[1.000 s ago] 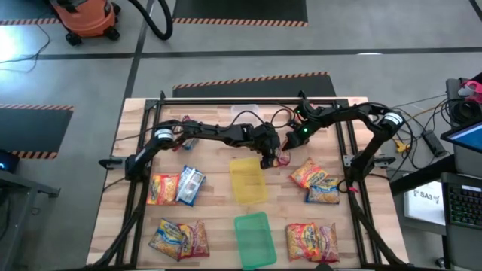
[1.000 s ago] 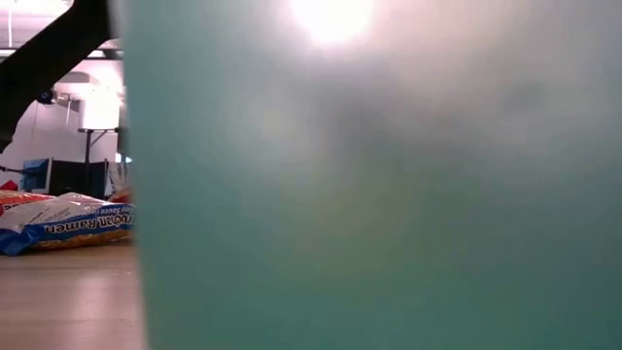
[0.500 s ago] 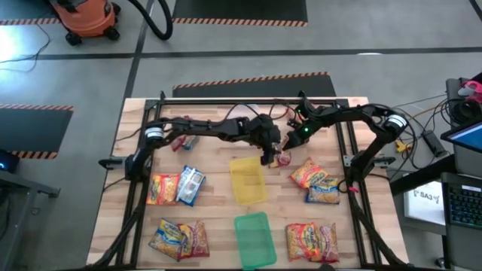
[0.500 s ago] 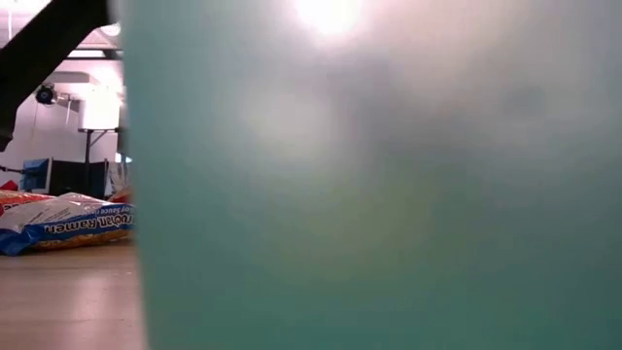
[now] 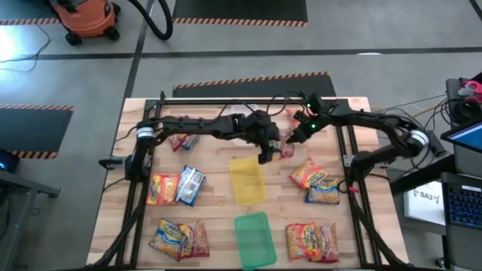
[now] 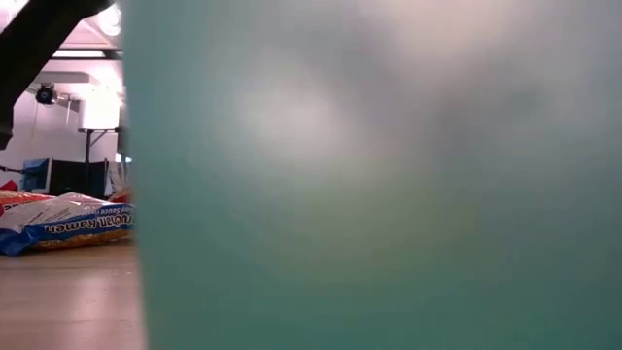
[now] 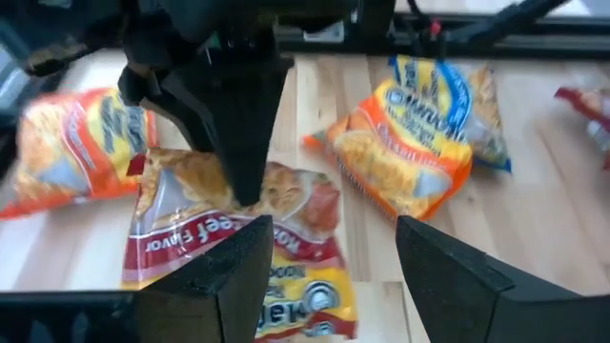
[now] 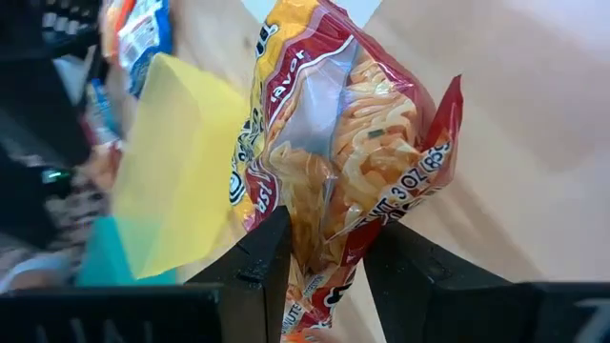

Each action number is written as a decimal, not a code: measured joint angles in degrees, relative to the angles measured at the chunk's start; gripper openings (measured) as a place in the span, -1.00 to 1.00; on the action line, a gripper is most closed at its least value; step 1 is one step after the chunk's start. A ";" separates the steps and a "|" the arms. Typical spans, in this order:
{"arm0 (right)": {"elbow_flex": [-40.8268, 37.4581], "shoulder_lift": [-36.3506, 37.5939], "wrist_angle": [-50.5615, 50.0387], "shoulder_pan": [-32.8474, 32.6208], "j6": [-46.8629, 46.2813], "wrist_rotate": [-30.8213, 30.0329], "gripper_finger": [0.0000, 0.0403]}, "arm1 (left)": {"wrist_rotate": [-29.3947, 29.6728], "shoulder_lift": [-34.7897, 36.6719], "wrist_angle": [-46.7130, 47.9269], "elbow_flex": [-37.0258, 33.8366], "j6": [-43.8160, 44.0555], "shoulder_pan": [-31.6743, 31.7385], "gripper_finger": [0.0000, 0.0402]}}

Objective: Sort Maruchan noodles
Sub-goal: Put the red noodle pack into the transparent bin

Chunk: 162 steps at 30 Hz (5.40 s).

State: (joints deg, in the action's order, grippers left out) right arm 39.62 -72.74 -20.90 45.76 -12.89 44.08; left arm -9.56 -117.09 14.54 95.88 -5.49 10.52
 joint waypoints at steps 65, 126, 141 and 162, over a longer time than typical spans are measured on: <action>0.02 23.65 14.01 -3.50 16.38 -16.65 -0.46 | -9.35 10.39 -62.23 -34.63 9.19 13.00 0.03; 0.02 20.04 24.58 -6.80 25.60 -14.11 -0.46 | -9.02 10.30 -66.27 -33.64 12.05 11.63 -0.41; 0.02 20.06 21.31 -6.75 23.37 -13.95 -0.18 | -9.03 10.30 -66.22 -33.64 12.05 11.76 -0.41; 0.02 20.19 8.93 -6.34 21.01 -37.28 0.07 | -9.03 11.00 -55.27 -33.64 8.60 19.69 -0.43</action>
State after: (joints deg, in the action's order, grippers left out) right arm 39.64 -52.56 -11.97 39.42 8.12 6.81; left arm -18.59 -106.08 -40.73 62.24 3.11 30.22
